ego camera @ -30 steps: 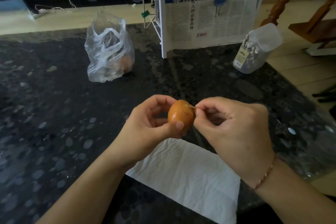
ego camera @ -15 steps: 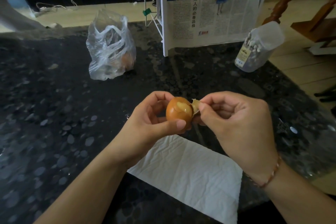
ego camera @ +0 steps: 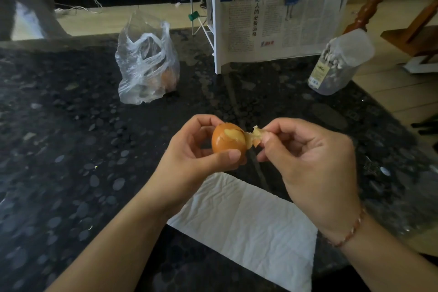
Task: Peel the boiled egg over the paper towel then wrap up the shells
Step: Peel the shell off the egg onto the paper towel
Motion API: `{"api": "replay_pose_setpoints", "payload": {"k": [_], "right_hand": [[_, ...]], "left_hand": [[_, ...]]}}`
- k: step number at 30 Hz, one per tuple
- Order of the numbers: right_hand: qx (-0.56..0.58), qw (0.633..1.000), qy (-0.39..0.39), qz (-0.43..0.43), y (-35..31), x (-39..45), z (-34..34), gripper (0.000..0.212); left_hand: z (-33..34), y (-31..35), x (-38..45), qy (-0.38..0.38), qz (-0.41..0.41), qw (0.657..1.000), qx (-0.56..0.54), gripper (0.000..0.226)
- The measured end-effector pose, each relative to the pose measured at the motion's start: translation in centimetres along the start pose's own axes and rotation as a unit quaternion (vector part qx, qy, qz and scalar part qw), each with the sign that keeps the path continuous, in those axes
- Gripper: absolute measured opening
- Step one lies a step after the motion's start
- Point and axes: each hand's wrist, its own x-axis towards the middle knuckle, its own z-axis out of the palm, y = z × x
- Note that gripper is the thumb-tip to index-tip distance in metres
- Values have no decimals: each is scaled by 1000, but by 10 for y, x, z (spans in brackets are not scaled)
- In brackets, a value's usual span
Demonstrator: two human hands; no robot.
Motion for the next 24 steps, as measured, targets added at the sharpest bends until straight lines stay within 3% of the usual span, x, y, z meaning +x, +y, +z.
{"api": "replay_pose_setpoints", "payload": {"k": [5, 8, 11, 14, 17, 20, 24], "right_hand": [[1, 1000, 14, -20, -1, 0, -1, 12], [16, 1000, 4, -25, -5, 1, -5, 11], [11, 993, -119, 7, -3, -3, -15, 14], [-117, 957, -266, -20, 4, -13, -14, 13], [-217, 916, -337, -28, 9, -17, -7, 19], [-236, 909, -345, 13, 8, -10, -6, 20], [-186, 934, -301, 42, 4, -5, -7, 13]], "left_hand": [[-6, -1, 1, 53, 27, 998, 27, 46], [-10, 2, 2, 33, 31, 999, 5, 46], [-14, 4, 2, 27, 38, 999, 8, 47], [-17, 5, 1, 23, 32, 999, 28, 53], [-18, 6, 0, 9, 28, 999, 37, 54], [-20, 6, -2, 2, 25, 998, 62, 52], [-23, 9, -5, -11, 20, 996, 85, 47]]}}
